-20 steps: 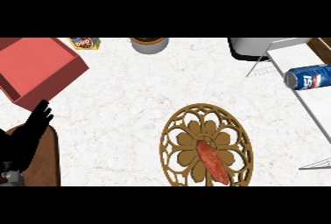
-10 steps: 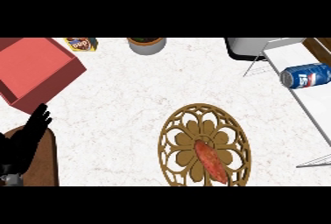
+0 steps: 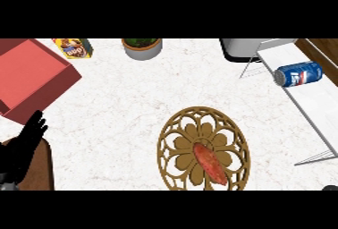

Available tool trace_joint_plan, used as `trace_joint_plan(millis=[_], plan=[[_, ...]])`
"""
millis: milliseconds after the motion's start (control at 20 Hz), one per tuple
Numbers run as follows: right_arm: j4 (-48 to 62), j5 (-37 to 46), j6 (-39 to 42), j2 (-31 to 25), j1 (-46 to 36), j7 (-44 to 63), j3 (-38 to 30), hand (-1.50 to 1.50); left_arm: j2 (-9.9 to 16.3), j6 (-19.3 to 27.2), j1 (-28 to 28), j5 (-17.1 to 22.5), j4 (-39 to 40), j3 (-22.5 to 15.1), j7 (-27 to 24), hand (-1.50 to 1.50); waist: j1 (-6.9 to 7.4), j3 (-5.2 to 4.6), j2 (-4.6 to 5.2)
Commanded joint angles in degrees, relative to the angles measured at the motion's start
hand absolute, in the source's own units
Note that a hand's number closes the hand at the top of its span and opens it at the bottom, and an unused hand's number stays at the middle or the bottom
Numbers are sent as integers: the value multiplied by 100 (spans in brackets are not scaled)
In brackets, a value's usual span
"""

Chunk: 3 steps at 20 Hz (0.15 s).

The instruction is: Pick the can from the placemat and place it in the tiered shelf

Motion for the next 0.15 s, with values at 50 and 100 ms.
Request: trace_joint_plan(millis=[50,100], plan=[[-1088,47,1765,44,-389,577,-22,-150,-93,91,141,36,7,75,-35,0,-187,-12,-100],[-1056,66,1882,-75,-525,472,-109,-150,57,10,173,89,-32,165,54,0,-211,-11,-133]])
